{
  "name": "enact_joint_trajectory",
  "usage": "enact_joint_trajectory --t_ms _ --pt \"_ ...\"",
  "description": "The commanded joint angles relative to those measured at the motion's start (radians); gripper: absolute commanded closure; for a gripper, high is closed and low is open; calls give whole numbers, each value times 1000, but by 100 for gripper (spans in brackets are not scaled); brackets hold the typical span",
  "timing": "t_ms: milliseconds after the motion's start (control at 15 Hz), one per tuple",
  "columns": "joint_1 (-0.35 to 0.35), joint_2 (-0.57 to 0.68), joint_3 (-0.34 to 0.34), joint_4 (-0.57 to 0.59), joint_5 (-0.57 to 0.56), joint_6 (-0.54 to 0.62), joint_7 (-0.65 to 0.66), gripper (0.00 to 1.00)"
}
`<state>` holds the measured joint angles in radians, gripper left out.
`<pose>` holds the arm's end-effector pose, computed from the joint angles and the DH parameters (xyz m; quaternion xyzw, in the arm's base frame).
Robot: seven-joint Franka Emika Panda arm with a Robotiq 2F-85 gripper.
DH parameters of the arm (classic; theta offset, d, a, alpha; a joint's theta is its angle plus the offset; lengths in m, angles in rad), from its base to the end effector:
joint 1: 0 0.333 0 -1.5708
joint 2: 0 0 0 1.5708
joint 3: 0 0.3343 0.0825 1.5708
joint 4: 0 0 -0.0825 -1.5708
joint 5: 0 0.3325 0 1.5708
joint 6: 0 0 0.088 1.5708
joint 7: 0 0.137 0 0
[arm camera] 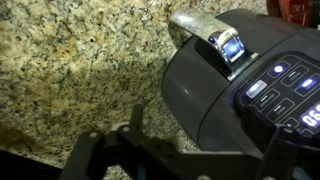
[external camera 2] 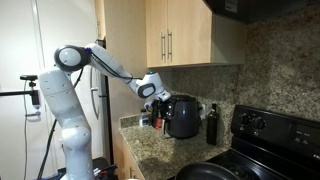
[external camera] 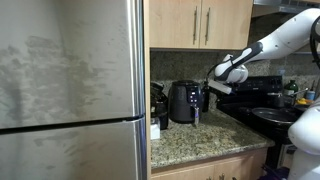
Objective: Pull out the food basket of the air fryer.
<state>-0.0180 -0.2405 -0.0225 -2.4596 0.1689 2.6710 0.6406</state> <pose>0.4537 -0.0215 0.4573 -0.8935 0.3856 -0.1963 0.1202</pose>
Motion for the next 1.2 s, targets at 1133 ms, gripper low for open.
enact_joint_trajectory --t_ms 1133 --pt "24 93 41 38 138 -14 -67 0"
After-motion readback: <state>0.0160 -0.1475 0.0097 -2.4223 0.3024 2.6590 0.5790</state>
